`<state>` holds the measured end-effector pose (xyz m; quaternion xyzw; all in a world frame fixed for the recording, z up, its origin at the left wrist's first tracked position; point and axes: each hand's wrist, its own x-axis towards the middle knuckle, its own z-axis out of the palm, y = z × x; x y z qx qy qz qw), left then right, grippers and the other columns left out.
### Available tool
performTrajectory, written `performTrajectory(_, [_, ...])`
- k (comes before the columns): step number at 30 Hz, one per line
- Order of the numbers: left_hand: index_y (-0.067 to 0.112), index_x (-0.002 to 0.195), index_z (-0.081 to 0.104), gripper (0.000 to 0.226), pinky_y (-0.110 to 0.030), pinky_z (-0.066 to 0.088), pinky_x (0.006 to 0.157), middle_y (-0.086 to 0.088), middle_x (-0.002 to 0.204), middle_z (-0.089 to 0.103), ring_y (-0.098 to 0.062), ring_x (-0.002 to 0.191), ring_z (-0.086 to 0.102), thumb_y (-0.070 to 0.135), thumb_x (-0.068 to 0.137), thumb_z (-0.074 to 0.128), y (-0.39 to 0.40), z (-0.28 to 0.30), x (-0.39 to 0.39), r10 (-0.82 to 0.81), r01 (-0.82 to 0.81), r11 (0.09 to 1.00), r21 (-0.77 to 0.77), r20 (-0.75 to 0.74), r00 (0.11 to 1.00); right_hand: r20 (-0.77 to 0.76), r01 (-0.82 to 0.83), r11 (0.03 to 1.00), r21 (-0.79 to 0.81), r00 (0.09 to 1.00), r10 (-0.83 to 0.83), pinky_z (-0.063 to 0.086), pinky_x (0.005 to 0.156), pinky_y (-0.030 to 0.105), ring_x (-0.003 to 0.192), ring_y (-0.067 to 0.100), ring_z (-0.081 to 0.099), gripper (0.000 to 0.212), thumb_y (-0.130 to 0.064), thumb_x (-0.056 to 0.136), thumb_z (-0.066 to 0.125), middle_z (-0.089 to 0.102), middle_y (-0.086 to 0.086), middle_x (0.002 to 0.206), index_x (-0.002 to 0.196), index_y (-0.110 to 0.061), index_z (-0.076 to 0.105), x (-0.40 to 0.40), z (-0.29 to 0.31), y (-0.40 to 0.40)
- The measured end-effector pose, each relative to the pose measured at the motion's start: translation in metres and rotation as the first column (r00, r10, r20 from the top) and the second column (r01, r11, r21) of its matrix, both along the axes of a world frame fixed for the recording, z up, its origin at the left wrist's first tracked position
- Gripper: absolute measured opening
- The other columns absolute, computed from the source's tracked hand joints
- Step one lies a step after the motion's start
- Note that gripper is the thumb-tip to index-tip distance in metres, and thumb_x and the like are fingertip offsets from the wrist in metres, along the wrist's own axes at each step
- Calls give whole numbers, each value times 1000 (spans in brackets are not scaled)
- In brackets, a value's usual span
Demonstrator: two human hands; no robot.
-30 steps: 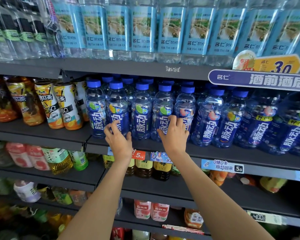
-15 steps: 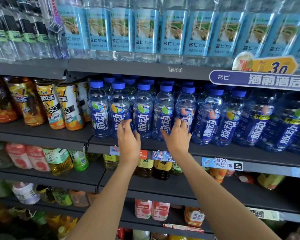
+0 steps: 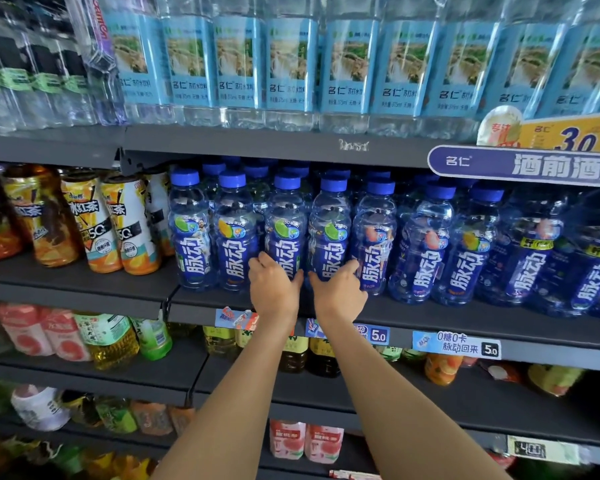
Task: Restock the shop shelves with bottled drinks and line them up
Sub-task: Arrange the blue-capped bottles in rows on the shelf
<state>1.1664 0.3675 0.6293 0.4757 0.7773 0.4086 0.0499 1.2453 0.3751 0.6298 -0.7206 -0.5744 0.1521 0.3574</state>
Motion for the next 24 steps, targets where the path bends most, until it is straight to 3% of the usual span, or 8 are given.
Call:
performTrajectory(5, [0, 125, 40, 69, -37, 45, 87, -15, 123, 47, -30, 116, 48, 41, 77, 70, -3, 2, -12, -28, 28, 1000, 5, -17, 999, 35, 72, 997, 31, 997, -73, 32, 99, 38, 107, 28, 60, 58, -44, 88, 56, 64, 13, 113, 125, -5, 33, -4, -3, -3])
performTrajectory(12, [2, 131, 37, 68, -35, 44, 89, -12, 126, 46, -28, 119, 47, 42, 83, 64, -12, 2, -28, -188, 189, 982, 16, -40, 981, 22, 221, 974, 46, 975, -222, 31, 98, 39, 102, 29, 62, 58, -45, 89, 55, 67, 13, 107, 124, -5, 33, -19, -6, -9])
performTrajectory(14, [4, 130, 40, 56, -33, 44, 89, -10, 125, 48, -25, 116, 49, 36, 88, 58, -19, -3, -41, -222, 229, 967, 109, -67, 973, 14, 246, 967, 62, 969, -248, 32, 95, 39, 99, 29, 61, 54, -47, 87, 56, 68, 11, 104, 119, -7, 38, -20, -8, -10])
performTrajectory(16, [3, 119, 49, 38, -30, 44, 82, -11, 113, 53, -25, 104, 52, 24, 88, 59, -30, -12, -55, -200, 215, 924, 317, -79, 977, -37, 264, 957, 124, 965, -261, 31, 91, 39, 96, 28, 60, 49, -50, 85, 57, 67, 9, 100, 109, -10, 43, -16, -8, -13])
performTrajectory(18, [0, 110, 49, 35, -23, 40, 76, -15, 109, 50, -29, 100, 50, 18, 84, 64, -34, -17, -67, -124, 90, 902, 422, 54, 991, -131, 327, 920, 215, 944, -304, 32, 91, 41, 101, 28, 55, 51, -52, 85, 57, 59, 8, 107, 110, -9, 46, -10, -5, -13])
performTrajectory(20, [-4, 122, 42, 53, -28, 40, 86, -20, 123, 43, -34, 113, 44, 24, 84, 66, -28, -16, -71, -75, 14, 952, 305, 189, 979, -204, 412, 877, 248, 907, -369, 36, 92, 44, 114, 30, 46, 58, -47, 85, 59, 47, 12, 122, 124, -6, 42, -3, 3, -10])
performTrajectory(22, [-4, 134, 31, 68, -37, 35, 102, -22, 136, 36, -34, 126, 34, 30, 85, 64, -20, -12, -67, -36, 0, 985, 171, 208, 977, -240, 440, 877, 192, 888, -393, 37, 96, 47, 124, 33, 37, 69, -41, 86, 61, 36, 14, 136, 137, -5, 32, 7, 11, -3])
performTrajectory(24, [-3, 137, 29, 68, -38, 32, 104, -21, 139, 34, -33, 127, 32, 28, 87, 62, -16, -8, -66, -4, -24, 989, 145, 189, 982, -201, 410, 907, 101, 901, -385, 34, 102, 48, 131, 33, 32, 76, -38, 86, 63, 34, 14, 144, 142, -5, 24, 17, 15, 6])
